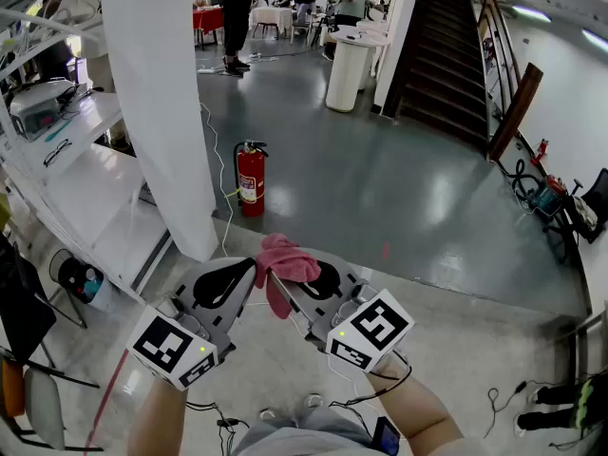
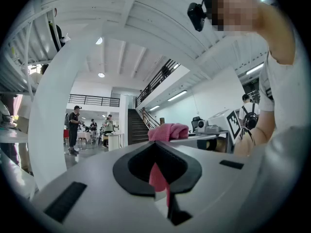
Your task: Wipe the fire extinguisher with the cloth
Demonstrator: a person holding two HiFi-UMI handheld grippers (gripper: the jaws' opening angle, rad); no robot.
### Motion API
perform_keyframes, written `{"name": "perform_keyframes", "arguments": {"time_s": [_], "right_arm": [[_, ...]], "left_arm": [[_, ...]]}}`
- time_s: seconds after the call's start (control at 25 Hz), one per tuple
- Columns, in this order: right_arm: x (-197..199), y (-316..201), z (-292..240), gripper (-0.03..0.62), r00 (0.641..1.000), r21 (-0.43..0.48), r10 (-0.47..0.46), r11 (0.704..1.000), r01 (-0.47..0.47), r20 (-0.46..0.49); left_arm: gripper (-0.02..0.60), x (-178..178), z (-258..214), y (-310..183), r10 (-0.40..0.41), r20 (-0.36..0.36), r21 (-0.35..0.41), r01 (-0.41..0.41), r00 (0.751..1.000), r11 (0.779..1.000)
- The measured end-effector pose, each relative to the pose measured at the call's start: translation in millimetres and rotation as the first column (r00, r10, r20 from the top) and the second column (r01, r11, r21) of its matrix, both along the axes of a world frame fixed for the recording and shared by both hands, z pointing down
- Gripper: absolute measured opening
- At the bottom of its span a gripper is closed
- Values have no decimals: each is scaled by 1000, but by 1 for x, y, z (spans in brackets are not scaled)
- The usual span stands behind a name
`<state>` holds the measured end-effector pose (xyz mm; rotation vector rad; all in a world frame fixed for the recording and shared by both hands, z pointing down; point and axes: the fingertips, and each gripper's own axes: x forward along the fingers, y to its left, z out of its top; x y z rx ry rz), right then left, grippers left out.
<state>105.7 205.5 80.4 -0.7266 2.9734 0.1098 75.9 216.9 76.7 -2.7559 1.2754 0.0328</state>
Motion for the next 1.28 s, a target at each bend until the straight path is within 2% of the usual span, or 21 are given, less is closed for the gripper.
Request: {"name": "perform_keyframes", "arguments": {"time_s": [0.24, 0.48, 0.68, 0.88, 1.08, 1.28], "right_arm": [[9, 4, -9, 86, 1000, 13, -8, 1000, 8, -3], [7, 5, -5, 86, 1000, 1, 0, 1000, 0, -1], [1, 5, -3, 86, 999, -36, 10, 999, -8, 50], [-5, -2, 0, 86, 995, -15, 69, 998, -68, 69], [-16, -31, 5, 84, 995, -39, 73, 997, -71, 69], [-30, -90, 6, 84, 995, -35, 66, 997, -64, 70]], "left_arm": [[8, 7, -7, 2, -10, -22, 7, 10, 1000, 1000], [8, 6, -7, 3, -5, -12, 11, 5, 1000, 1000], [8, -7, -6, 5, -2, -3, 9, 2, 1000, 1000], [8, -27, 0, -1, 0, 22, 11, 0, 1000, 1000], [8, -41, 3, -28, -1, 22, 13, 0, 1000, 1000], [8, -52, 8, -85, -1, 25, 4, 1, 1000, 1000]]}}
